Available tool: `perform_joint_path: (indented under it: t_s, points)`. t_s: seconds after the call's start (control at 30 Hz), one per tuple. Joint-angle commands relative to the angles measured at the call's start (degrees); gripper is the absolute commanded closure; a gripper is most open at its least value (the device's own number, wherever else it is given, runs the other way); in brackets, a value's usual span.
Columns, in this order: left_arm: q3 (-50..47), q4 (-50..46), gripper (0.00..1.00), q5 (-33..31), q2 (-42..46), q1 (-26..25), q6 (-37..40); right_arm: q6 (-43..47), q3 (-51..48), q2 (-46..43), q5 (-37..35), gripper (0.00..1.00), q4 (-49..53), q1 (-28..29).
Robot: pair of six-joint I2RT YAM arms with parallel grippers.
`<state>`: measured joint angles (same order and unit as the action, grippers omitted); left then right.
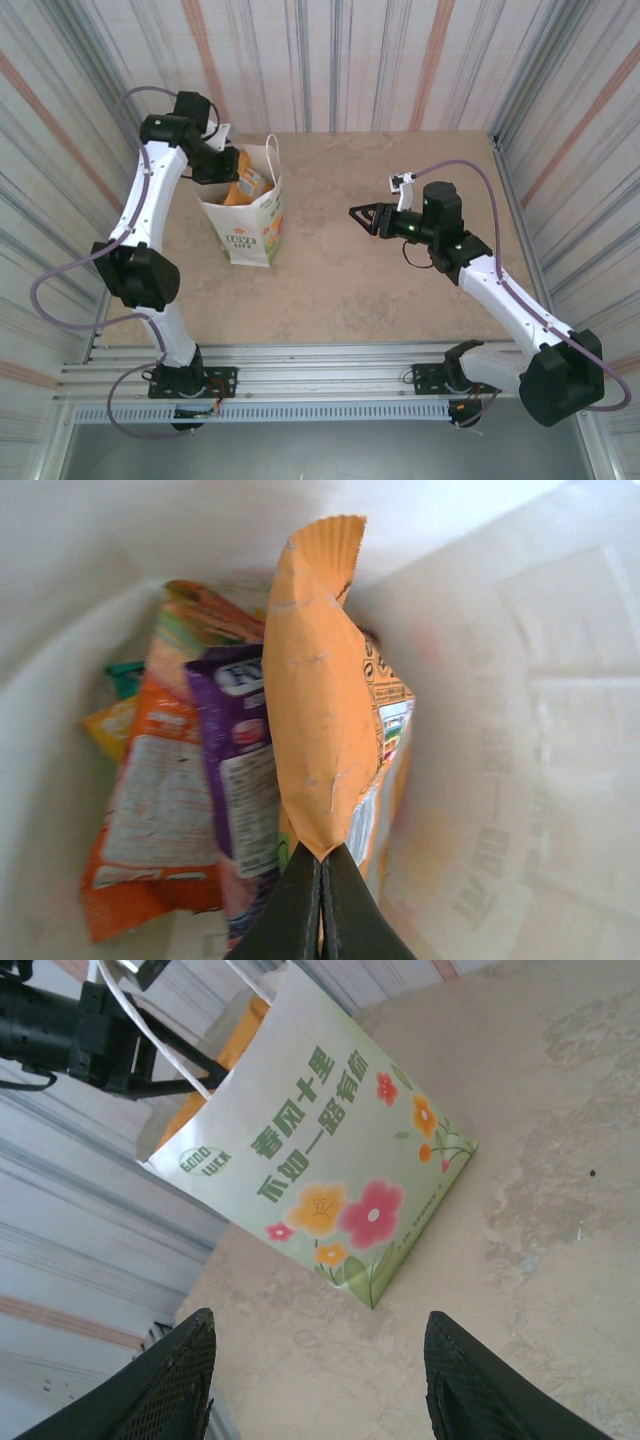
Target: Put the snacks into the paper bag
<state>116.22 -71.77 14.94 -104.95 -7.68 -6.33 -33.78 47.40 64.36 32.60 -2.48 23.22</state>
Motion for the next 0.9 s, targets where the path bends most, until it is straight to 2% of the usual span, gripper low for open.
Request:
perform_joint_path:
  t_s: [0.0, 0.17, 0.27, 0.43, 0.6, 0.87]
  points:
    - [-1.71, -1.14, 0.99, -2.64, 2.6, 2.04, 1.93, 1.66, -0.81, -1.69, -0.54, 0.44, 0.65, -0.26]
    - [-3.1, -1.49, 0.88, -6.15, 1.41, 3.64, 3.33, 1.52, -0.81, -1.52, -0.34, 0.44, 0.55, -0.28]
    - [-2.1, -2.27, 0.76, -8.72, 0.59, 3.64, 3.73, 1.51, -0.81, -1.6, -0.39, 0.44, 0.66, -0.28]
    - [2.59, -4.3, 0.69, -9.87, 1.03, 2.52, 3.69, 1.59, -0.51, -1.67, -0.69, 0.44, 0.99, -0.28]
    - [4.53, -2.23, 0.68, -4.45, 4.42, 0.3, 2.99, 1.51, -0.29, -1.54, -0.65, 0.44, 0.92, -0.28]
    - [4.19, -0.15, 0.77, 3.44, 3.18, -3.43, 2.48, 1.55, -0.38, -1.58, -0.38, 0.44, 0.9, -0.21]
